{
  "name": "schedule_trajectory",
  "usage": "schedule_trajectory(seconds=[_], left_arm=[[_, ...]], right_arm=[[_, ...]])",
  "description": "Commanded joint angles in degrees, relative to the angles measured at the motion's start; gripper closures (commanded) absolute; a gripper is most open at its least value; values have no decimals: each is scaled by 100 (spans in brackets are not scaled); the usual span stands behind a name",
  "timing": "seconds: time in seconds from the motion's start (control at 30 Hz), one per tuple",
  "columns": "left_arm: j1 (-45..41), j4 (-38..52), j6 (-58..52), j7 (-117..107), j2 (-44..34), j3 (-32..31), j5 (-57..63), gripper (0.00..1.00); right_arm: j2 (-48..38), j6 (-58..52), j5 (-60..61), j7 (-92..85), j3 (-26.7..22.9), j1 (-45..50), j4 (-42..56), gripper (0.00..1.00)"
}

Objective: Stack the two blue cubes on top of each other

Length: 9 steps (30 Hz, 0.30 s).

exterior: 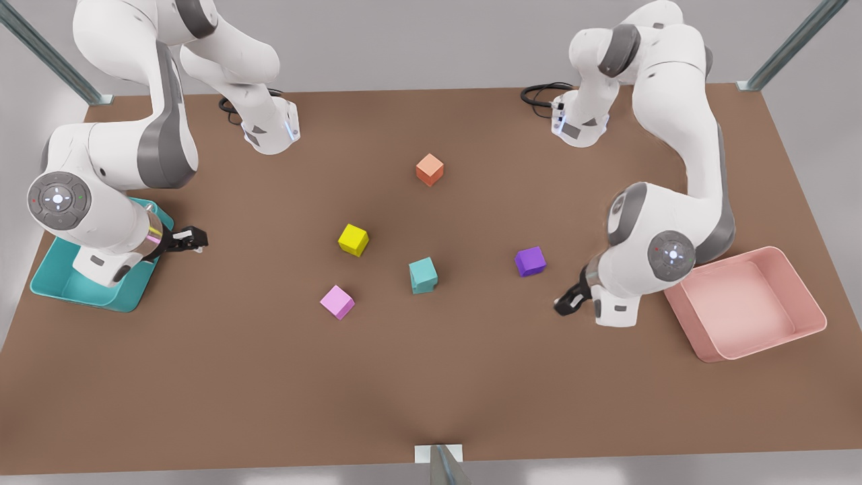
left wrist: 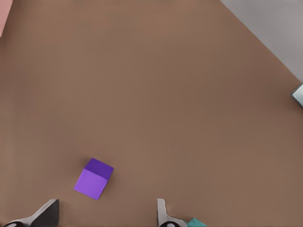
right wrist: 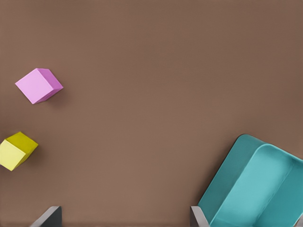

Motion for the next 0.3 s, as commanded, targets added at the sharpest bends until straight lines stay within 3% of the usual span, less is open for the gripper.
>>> schedule_trajectory(seconds=[0.0, 0.03, 0.1, 0.27], left_arm=[[170, -883, -748, 5018, -572, 291, 388, 0], [-59, -2776, 528, 5734, -1690, 829, 345, 0], [-16, -2499, -682, 5761, -2017, 917, 485, 0], [-42, -2164, -1043, 5752, -2009, 917, 230, 0]], right_arm=[[-7, -3, 9, -80, 2, 0, 3, 0], [-7, -3, 9, -80, 2, 0, 3, 0], [-7, -3, 9, -81, 2, 0, -6, 0], [-7, -3, 9, -89, 2, 0, -6, 0]])
